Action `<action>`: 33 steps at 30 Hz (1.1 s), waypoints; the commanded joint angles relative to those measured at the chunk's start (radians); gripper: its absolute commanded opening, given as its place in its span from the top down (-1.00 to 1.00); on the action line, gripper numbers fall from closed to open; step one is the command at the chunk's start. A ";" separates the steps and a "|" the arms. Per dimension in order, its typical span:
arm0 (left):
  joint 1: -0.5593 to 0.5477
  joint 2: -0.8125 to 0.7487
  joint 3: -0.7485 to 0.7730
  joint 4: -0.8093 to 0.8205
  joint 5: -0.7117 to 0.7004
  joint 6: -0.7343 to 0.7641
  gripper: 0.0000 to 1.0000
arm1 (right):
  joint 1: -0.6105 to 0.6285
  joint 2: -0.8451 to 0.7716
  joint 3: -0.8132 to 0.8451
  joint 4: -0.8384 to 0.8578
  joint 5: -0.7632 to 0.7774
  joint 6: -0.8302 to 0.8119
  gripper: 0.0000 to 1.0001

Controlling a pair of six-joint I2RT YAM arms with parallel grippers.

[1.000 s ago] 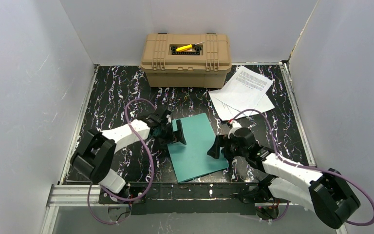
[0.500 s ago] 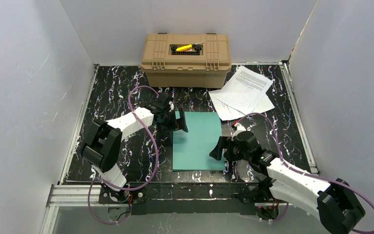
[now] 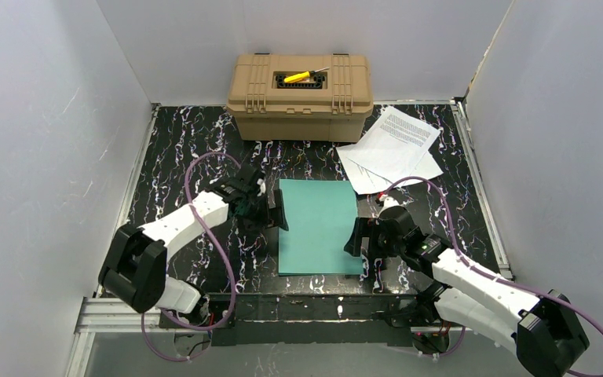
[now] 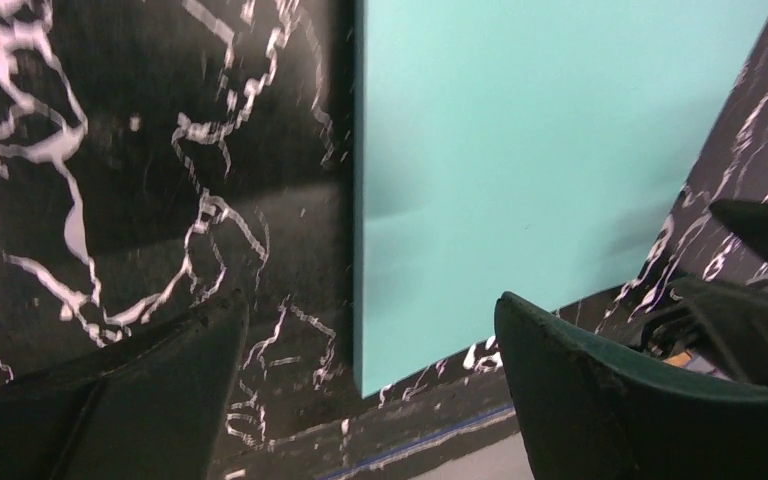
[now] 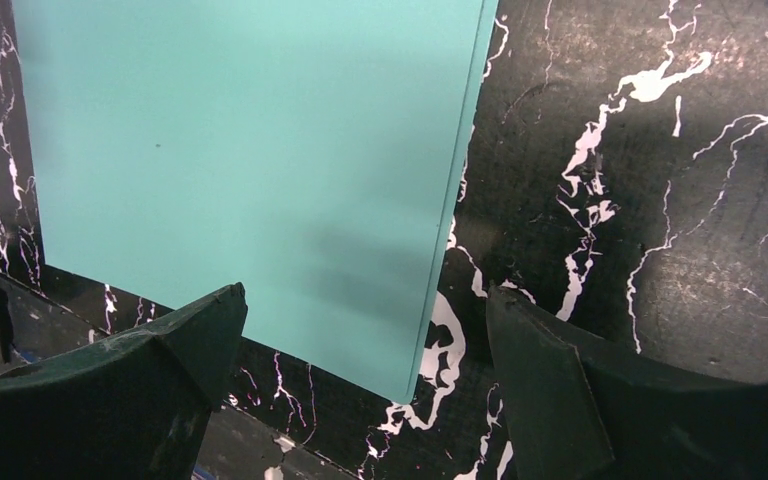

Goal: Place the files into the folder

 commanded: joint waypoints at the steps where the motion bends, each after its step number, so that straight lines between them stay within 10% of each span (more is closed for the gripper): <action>1: 0.004 -0.089 -0.096 -0.046 0.046 -0.025 -0.77 | 0.005 0.000 0.054 -0.022 0.005 -0.018 -0.97; 33: 0.006 -0.032 -0.300 0.099 0.101 -0.052 0.09 | 0.004 0.046 0.032 0.026 -0.060 -0.031 -0.96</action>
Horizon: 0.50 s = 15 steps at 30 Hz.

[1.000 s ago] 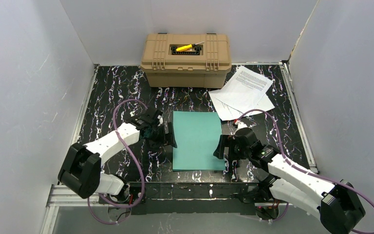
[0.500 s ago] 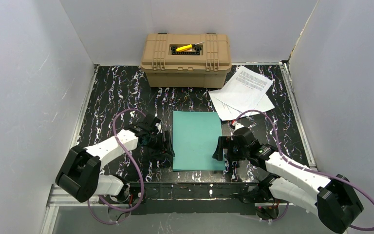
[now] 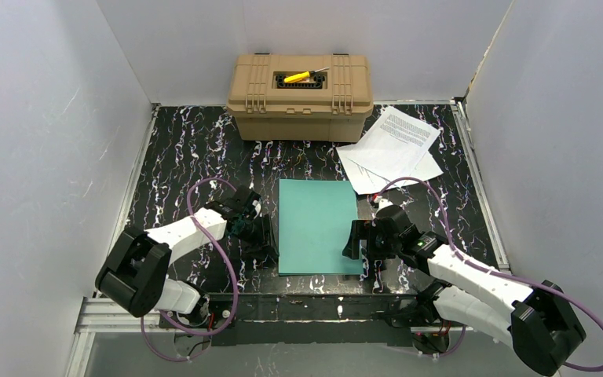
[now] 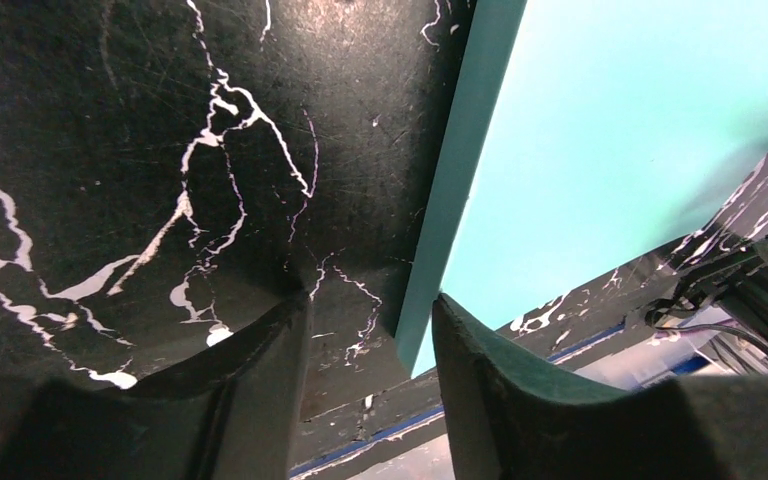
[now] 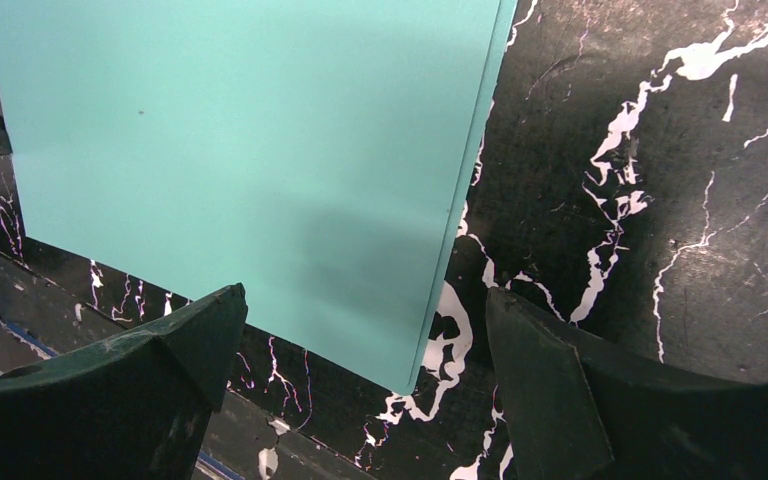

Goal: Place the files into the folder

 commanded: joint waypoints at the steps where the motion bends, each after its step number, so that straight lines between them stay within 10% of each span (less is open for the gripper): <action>1: 0.006 0.025 -0.033 -0.003 -0.031 0.000 0.13 | 0.005 -0.022 0.016 0.030 -0.006 -0.005 -0.96; 15: 0.025 0.019 -0.049 0.002 -0.039 0.003 0.39 | 0.005 -0.044 0.046 0.016 -0.020 0.009 -0.96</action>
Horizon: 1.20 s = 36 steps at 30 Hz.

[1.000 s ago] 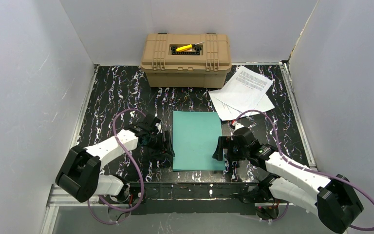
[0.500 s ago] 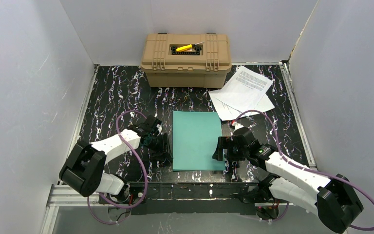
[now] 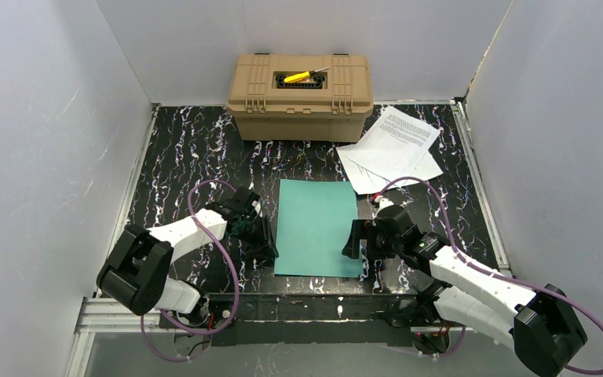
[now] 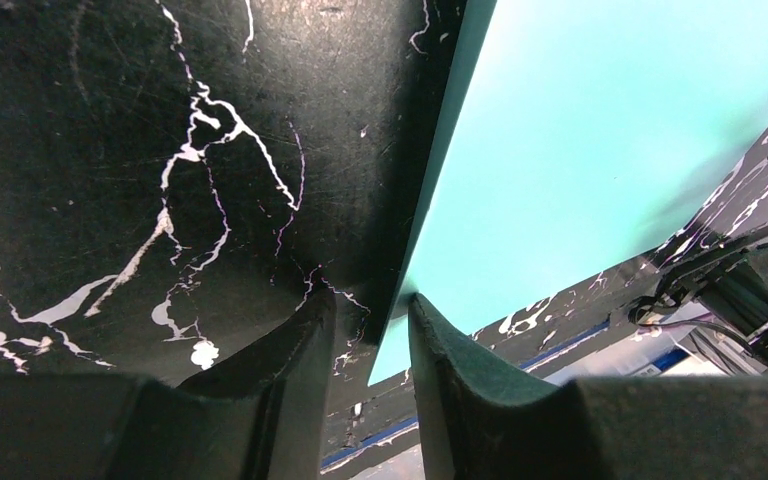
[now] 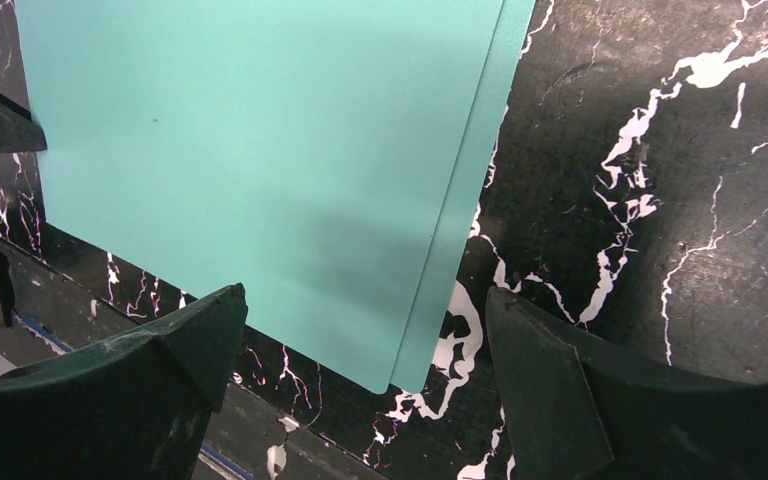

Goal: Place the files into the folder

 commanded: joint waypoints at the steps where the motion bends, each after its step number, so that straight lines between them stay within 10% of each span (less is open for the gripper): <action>1: 0.015 0.006 -0.033 -0.045 -0.063 0.018 0.41 | 0.004 -0.019 0.046 0.018 -0.013 0.010 -0.96; 36: 0.075 0.038 -0.094 0.003 -0.058 0.011 0.58 | 0.005 0.042 -0.090 0.208 -0.066 0.105 -0.87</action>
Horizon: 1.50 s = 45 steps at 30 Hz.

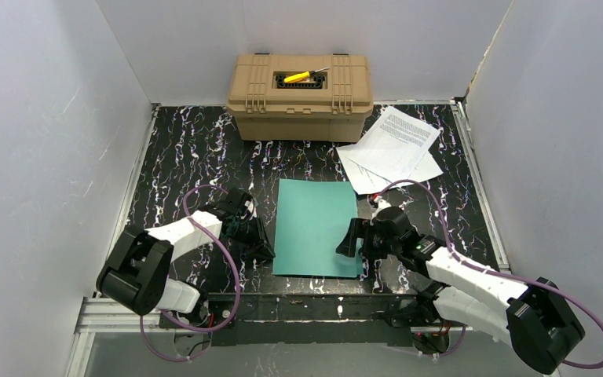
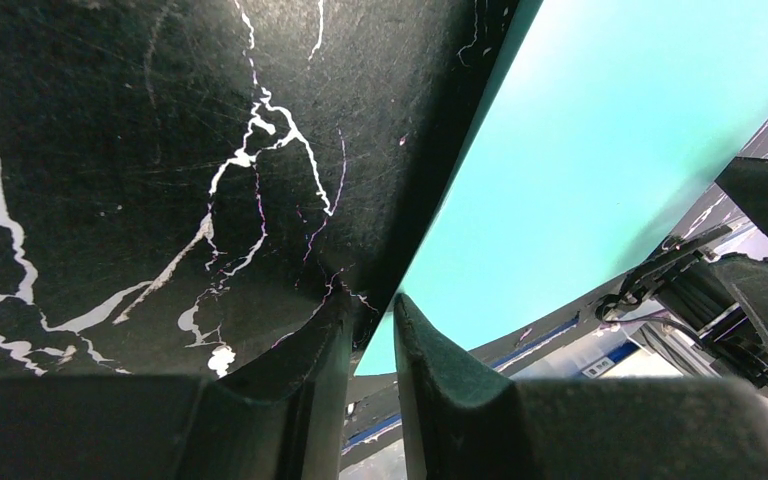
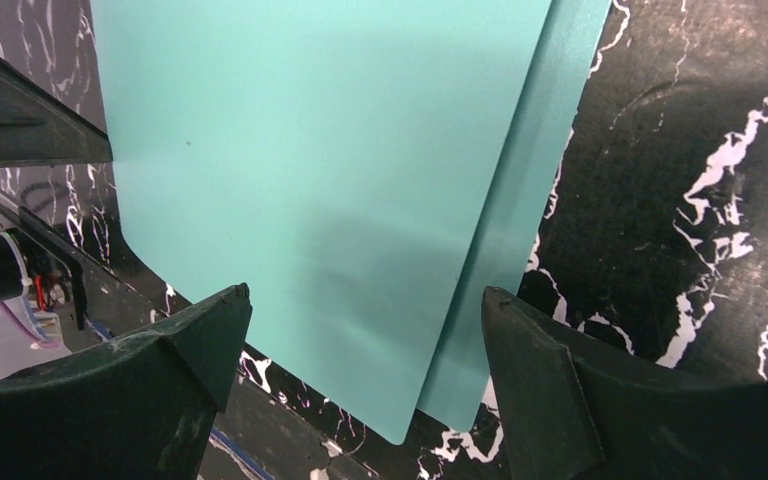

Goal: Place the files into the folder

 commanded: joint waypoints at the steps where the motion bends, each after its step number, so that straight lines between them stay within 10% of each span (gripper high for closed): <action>1: 0.008 0.042 -0.043 -0.046 -0.125 0.026 0.58 | 0.005 0.002 -0.043 0.051 -0.004 0.019 -0.87; 23: 0.008 0.051 -0.057 -0.025 -0.100 0.019 0.65 | 0.004 -0.146 -0.210 0.317 -0.065 0.206 -0.43; 37: 0.008 0.031 -0.061 -0.016 -0.081 0.015 0.69 | 0.005 -0.272 -0.209 0.351 -0.068 0.262 0.97; 45: 0.008 -0.051 -0.018 -0.119 -0.123 0.024 0.54 | 0.005 -0.289 -0.146 0.254 -0.059 0.212 0.97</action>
